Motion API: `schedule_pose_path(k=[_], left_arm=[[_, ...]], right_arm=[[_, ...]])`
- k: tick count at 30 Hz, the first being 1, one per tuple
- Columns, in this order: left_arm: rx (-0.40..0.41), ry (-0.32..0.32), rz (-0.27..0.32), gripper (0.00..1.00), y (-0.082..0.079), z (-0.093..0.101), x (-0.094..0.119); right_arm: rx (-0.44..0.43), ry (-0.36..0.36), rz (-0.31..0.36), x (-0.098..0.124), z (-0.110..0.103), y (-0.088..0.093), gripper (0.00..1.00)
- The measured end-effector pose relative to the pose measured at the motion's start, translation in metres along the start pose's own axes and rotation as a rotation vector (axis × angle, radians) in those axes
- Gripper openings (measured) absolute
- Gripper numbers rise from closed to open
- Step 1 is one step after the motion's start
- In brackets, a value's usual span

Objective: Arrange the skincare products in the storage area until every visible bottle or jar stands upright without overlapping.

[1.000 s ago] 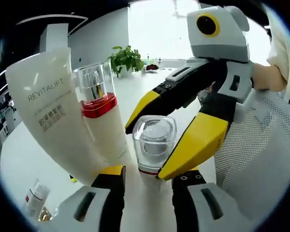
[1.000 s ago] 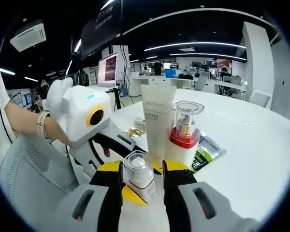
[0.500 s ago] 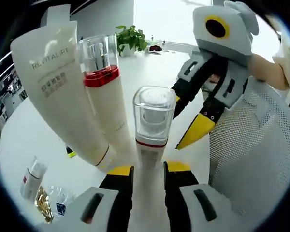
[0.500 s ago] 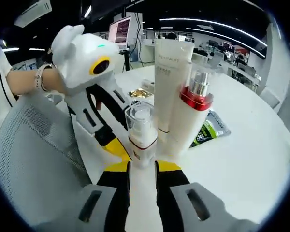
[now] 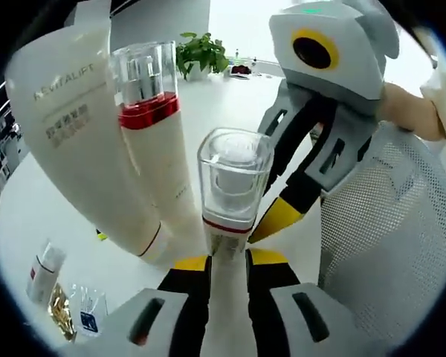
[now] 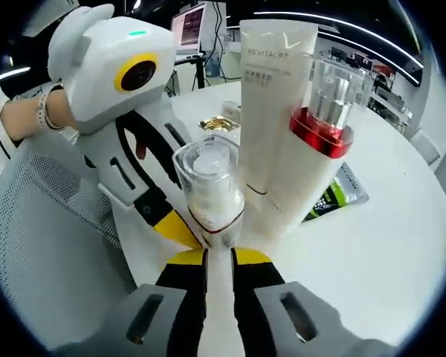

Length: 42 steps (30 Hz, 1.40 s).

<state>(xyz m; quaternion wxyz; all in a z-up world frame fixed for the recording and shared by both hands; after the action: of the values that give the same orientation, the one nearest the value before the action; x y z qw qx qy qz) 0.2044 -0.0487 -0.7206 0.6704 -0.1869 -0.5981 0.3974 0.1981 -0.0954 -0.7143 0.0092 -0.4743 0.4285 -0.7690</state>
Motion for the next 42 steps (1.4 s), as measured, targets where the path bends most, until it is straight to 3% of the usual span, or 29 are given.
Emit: schedule_pose_path(k=[11,15,42], left_arm=[[0.054,-0.045,0.004,0.15,0.0,-0.017,-0.004],[0.076,-0.038,0.009,0.09,0.001,-0.016,-0.004],[0.069,-0.07,0.025,0.09,-0.003,-0.028,-0.005]], right_arm=[[-0.017,0.018,-0.011,-0.008,0.011,-0.001,0.11],[-0.02,0.02,-0.013,-0.01,0.012,-0.001,0.1],[-0.022,0.056,0.002,-0.019,0.02,-0.004,0.08]])
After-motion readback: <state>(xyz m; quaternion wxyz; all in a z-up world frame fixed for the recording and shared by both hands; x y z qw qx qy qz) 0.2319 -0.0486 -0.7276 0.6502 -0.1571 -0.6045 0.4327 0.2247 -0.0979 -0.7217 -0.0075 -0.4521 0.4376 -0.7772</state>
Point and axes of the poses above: the point that each gripper's makers call its tool centre point, and the gripper's own axes: x roughly backward along the fingers, z roughly to its right, y roughly out of its underside, the point moved 3 cm from there along x, roughly backward along the fingers, and after that the axes turned 14 degrees about y, right-handed, at the moved point
